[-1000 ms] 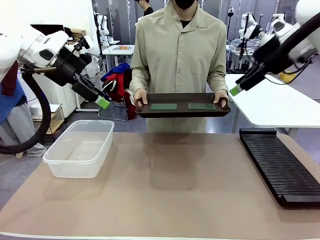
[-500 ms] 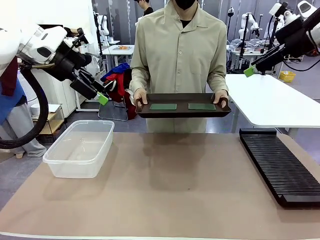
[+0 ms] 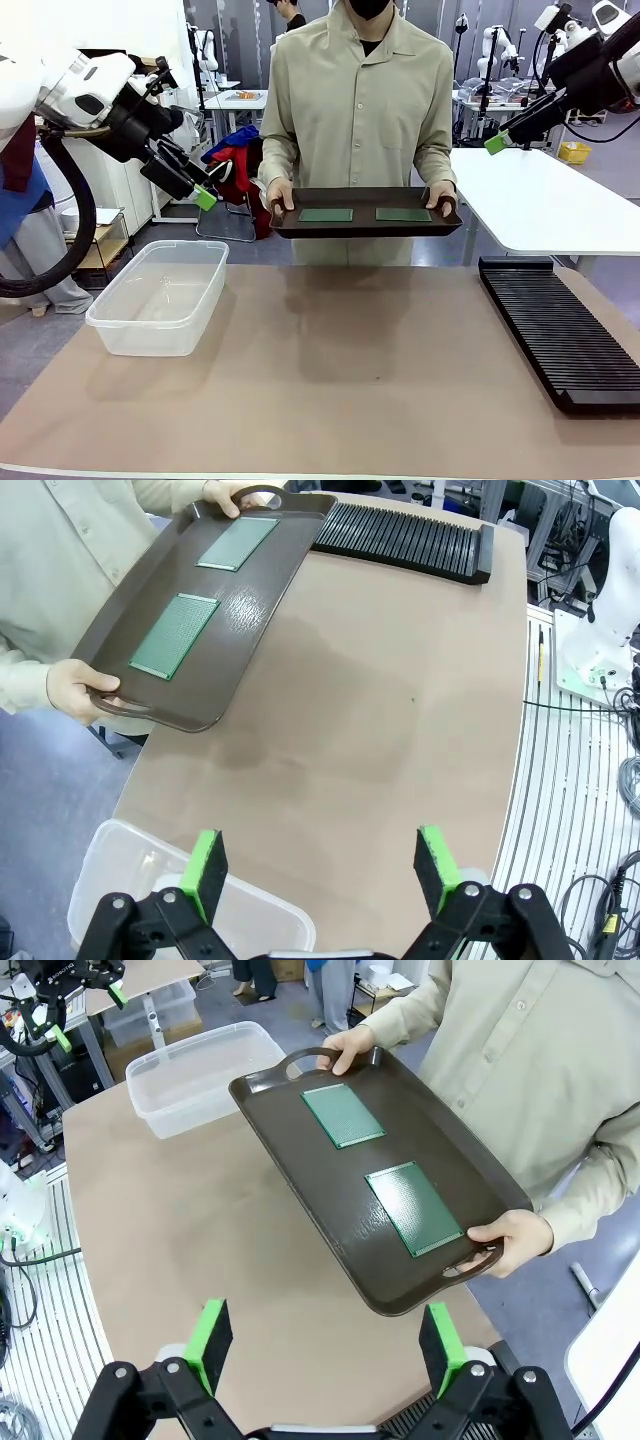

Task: Sort PCBs into racks and boxes based on the side picked up.
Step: Pick up the Blank PCB handed by the Human.

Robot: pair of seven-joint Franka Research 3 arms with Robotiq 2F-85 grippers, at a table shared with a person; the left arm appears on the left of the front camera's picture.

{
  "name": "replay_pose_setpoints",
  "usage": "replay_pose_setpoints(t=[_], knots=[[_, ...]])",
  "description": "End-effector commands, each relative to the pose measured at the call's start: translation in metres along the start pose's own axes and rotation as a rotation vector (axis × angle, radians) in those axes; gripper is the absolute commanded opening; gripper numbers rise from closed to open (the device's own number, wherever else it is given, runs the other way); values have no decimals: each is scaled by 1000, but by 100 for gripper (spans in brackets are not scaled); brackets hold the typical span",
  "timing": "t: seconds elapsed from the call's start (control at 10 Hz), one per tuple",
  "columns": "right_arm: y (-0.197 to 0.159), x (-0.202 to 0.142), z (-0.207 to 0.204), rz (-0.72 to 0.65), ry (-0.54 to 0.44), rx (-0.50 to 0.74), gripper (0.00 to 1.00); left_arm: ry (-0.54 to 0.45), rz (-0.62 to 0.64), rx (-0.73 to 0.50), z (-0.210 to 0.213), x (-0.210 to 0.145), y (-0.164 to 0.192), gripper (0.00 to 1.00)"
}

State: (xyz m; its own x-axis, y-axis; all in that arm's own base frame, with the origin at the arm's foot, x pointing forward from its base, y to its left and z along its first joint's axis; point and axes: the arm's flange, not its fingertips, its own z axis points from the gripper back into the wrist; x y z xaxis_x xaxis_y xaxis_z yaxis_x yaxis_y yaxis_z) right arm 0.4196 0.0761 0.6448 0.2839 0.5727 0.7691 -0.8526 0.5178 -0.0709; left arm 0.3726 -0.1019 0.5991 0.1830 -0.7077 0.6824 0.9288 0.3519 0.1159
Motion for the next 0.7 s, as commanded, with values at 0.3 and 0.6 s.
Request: replay_pose_setpoints(t=[0.3, 0.6], knots=[[0, 0, 0, 0, 0, 0, 100, -18, 66, 45, 14, 10, -4, 100], [0, 0, 0, 0, 0, 0, 100, -22, 129, 74, 21, 13, -5, 100]])
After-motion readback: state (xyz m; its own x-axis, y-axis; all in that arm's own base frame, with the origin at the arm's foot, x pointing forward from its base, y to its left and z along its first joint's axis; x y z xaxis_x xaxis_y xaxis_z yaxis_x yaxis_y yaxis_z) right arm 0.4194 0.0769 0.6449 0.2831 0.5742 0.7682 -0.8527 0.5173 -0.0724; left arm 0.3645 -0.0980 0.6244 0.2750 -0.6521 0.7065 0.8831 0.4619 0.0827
